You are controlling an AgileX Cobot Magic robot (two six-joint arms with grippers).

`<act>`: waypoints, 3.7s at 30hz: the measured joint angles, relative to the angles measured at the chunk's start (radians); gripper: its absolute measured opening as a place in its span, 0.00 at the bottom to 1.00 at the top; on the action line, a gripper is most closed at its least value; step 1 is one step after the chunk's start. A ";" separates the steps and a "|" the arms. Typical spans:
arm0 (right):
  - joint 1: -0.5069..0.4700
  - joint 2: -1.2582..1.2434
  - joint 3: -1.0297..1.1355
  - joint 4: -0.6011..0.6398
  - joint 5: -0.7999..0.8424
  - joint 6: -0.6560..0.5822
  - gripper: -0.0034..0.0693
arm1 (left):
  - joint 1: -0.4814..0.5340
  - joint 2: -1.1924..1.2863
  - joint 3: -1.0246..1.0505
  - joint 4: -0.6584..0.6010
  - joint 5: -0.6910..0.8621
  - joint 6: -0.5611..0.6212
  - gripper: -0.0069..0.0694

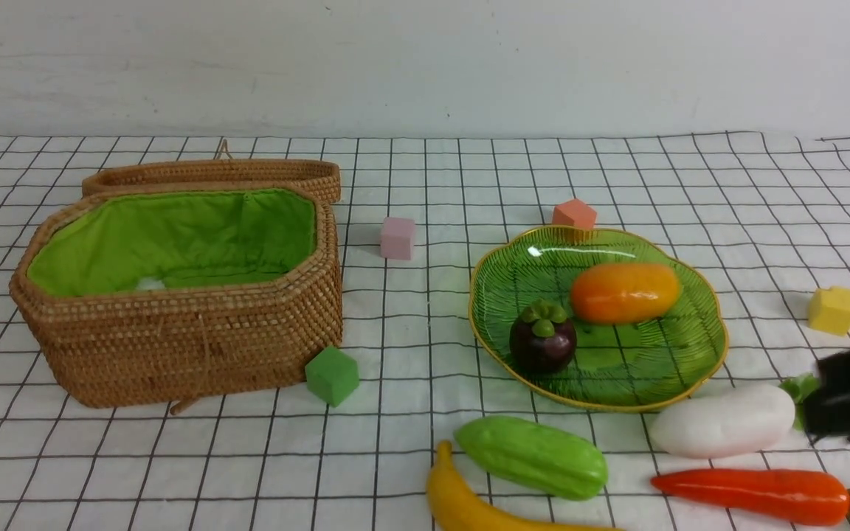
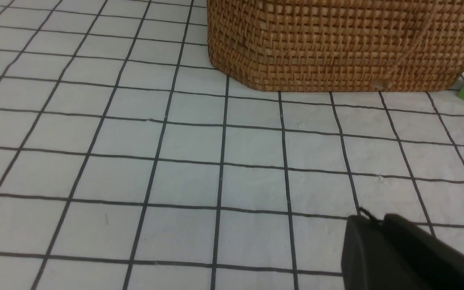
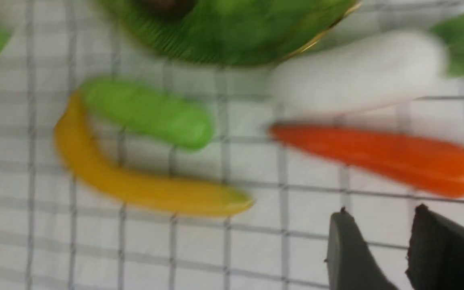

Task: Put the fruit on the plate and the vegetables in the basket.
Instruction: Use the right arm to grab a banana and put it into the right plate, then take a chayote with your right arm and place it on the basket on the left.

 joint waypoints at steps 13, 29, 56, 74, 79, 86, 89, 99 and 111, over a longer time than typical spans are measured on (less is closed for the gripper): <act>0.503 0.303 -0.072 0.051 -0.157 -0.392 0.79 | 0.000 0.000 0.000 0.000 0.000 0.000 0.15; 0.575 0.702 -0.196 -0.146 -0.167 -0.424 0.48 | 0.000 0.000 0.000 0.000 0.000 0.000 0.16; 0.050 0.794 -0.624 0.104 -0.137 -0.334 0.49 | 0.000 0.000 0.000 0.000 0.000 0.000 0.16; 0.076 0.587 -0.602 0.088 0.012 -0.304 0.96 | 0.000 0.000 0.000 0.000 0.000 0.000 0.16; 0.167 0.540 -0.448 0.104 0.023 -0.337 0.92 | 0.000 0.000 0.000 0.000 0.000 0.000 0.16; 0.269 0.590 -0.222 0.102 -0.094 -0.342 0.90 | 0.000 0.000 0.000 0.000 0.000 0.000 0.17; 0.274 0.627 -0.199 0.102 -0.165 -0.342 0.89 | 0.000 0.000 0.000 0.000 0.000 0.000 0.17; 0.274 0.703 -0.207 0.129 -0.215 -0.347 0.51 | 0.000 0.000 0.000 0.000 0.000 0.000 0.18; 0.297 0.630 -0.483 0.320 0.004 -0.492 0.52 | 0.000 0.000 0.000 0.000 0.000 0.000 0.20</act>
